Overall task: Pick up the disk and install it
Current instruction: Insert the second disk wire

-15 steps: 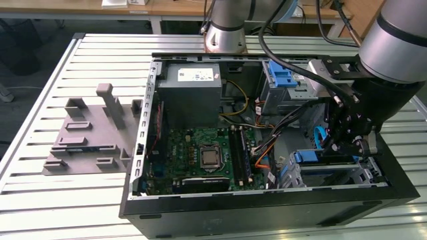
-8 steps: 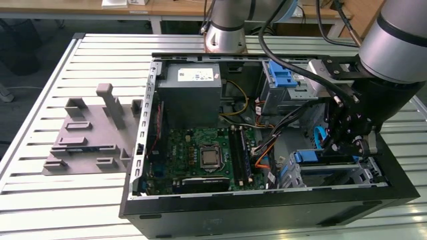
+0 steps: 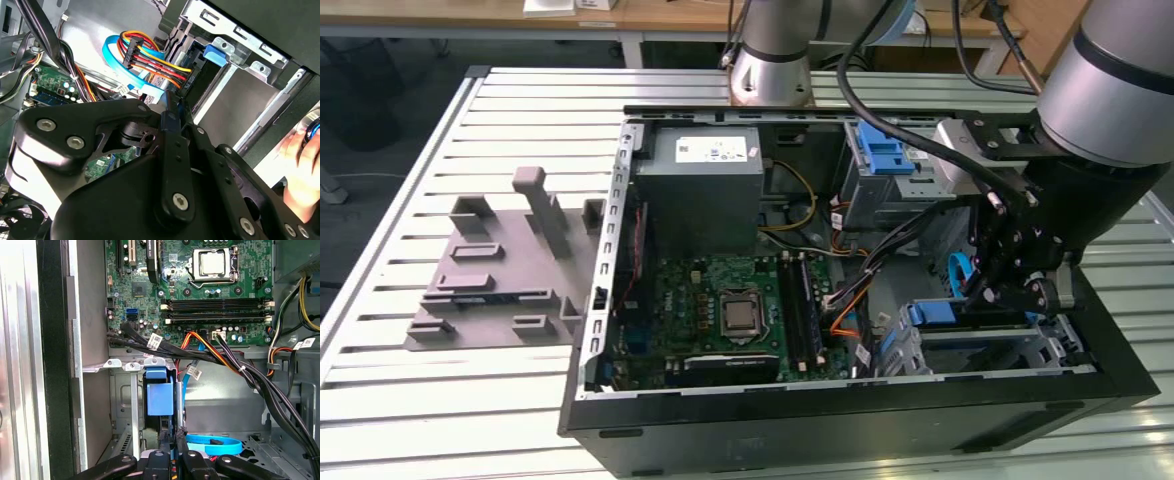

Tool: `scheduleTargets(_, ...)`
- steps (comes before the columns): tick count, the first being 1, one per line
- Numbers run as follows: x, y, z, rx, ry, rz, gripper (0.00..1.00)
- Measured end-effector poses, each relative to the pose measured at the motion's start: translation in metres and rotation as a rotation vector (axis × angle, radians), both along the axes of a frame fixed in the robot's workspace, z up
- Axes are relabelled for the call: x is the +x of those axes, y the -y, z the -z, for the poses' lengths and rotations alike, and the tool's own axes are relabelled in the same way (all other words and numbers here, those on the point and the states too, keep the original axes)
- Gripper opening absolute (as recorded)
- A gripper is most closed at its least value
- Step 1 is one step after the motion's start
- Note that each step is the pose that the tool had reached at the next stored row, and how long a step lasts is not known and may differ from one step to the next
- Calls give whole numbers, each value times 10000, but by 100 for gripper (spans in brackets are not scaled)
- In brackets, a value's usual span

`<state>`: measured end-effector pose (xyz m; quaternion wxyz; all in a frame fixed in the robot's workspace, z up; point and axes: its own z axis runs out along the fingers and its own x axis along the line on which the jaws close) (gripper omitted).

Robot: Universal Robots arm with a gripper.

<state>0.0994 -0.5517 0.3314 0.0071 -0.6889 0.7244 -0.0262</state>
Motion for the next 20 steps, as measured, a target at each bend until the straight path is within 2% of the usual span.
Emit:
scheduleTargets(4, 0, 0, 3, 1, 0, 0, 16)
scheduleTargets(8, 0, 1, 34, -19, -2, -1, 16)
scheduleTargets(17, 0, -1, 62, 10, -3, 0, 16)
scheduleTargets(19, 0, 0, 68, 22, -3, 0, 17)
scheduleTargets(20, 0, 1, 54, 8, -2, 0, 23)
